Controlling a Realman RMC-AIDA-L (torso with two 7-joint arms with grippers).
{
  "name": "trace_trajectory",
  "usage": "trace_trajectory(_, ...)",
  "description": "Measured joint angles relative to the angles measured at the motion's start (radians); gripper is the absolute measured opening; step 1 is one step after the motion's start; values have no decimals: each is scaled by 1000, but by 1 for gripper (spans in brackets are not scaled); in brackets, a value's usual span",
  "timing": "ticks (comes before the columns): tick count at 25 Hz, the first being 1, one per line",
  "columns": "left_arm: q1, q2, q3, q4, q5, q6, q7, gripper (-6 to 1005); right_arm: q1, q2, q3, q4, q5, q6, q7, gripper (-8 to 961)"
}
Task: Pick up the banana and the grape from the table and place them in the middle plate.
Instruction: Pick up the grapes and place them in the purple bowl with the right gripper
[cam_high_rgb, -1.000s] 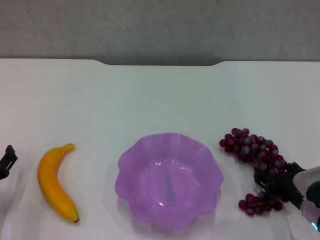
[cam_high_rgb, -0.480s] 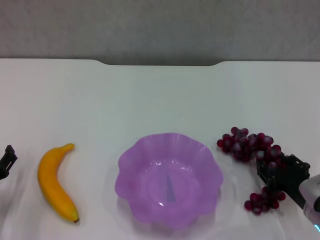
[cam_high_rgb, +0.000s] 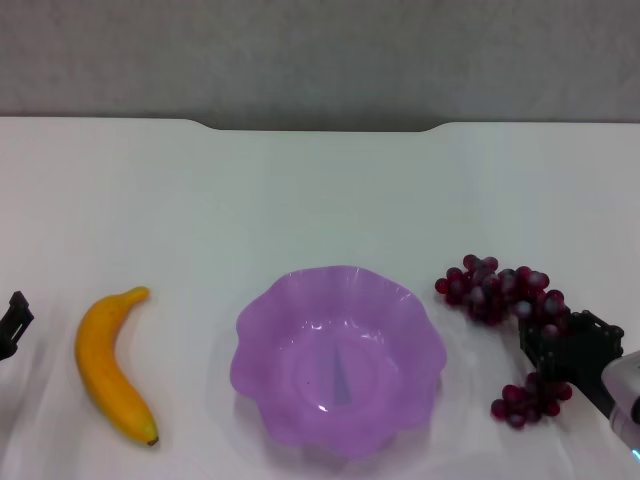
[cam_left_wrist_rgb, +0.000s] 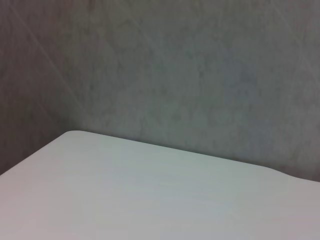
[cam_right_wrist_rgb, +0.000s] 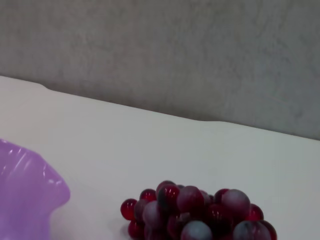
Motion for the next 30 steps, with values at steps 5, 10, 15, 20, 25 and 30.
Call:
trace_trajectory(5, 0, 0, 1, 0, 0, 1, 0, 845, -16, -1, -10, -8, -4, -76, 0, 487)
trace_trajectory(10, 1, 0, 1, 0, 0, 1, 0, 845, -16, -1, -12, -21, 3, -90, 1, 482)
trace_trajectory(15, 0, 0, 1, 0, 0, 2, -1, 845, -11, -1, -12, -25, 3, -79, 1, 466)
trace_trajectory(20, -1, 0, 1, 0, 0, 2, 0, 846, -10, 0, -12, -25, 1, -77, 1, 459)
trace_trajectory(25, 0, 0, -5, 3, 0, 2, 0, 846, -1, -4, -12, -18, 0, -80, 1, 453)
trace_trajectory(30, 0, 0, -6, 6, 0, 1, 0, 846, 26, -6, -12, -24, -4, -94, -8, 445)
